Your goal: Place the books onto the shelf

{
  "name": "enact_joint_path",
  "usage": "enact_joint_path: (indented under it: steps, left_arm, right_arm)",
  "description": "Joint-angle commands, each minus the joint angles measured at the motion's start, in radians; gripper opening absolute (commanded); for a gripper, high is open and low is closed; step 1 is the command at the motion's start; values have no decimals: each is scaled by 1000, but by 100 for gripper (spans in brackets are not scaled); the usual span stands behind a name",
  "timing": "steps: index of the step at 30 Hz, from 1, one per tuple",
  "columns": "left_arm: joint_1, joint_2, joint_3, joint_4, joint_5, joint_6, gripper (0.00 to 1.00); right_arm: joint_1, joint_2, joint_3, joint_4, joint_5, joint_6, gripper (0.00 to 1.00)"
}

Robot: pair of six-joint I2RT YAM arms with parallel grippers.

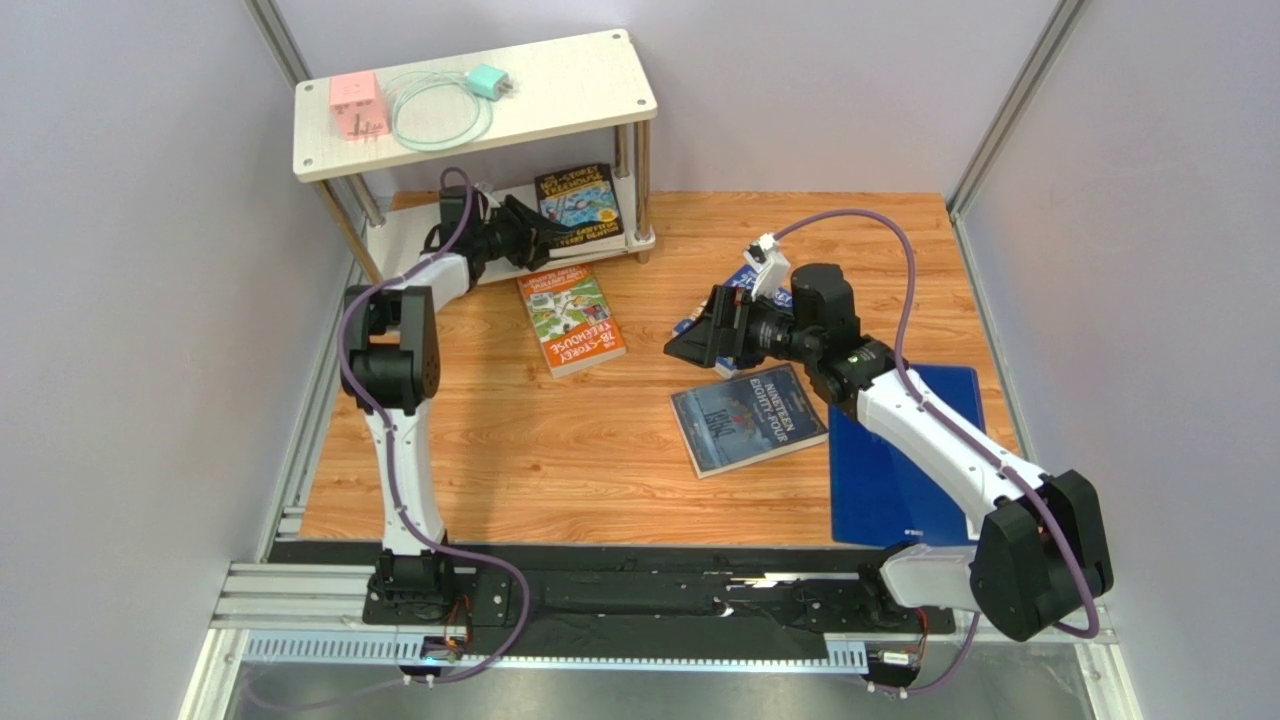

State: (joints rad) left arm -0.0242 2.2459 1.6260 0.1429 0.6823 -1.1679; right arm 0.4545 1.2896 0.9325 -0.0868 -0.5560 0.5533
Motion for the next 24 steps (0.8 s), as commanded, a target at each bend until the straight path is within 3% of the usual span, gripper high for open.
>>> enact_joint_path:
  steps: [1,2,3,15,20,24]
  left_arm:
    - [4,-94,48,-95,-26,66,55]
    - [4,-98,54,-110,-41,76,56]
    - [4,-111,55,-126,-52,88,73]
    - [0,-305,-11,-431,-294,301,75]
    - [-14,-391,-147,-430,-276,333,74]
    - [-121,-486,-250,-428,-286,402,73]
  right_arm:
    - [-5,-21,-6,42,-18,0,100]
    - [-5,-24,-8,44,-21,3,100]
    - [-7,-26,-11,44,-21,4,100]
    - [-5,-18,-46,62,-21,16,100]
    - [-5,-21,-55,24,13,13,100]
    - [-14,-45,-78,-44,110,8,100]
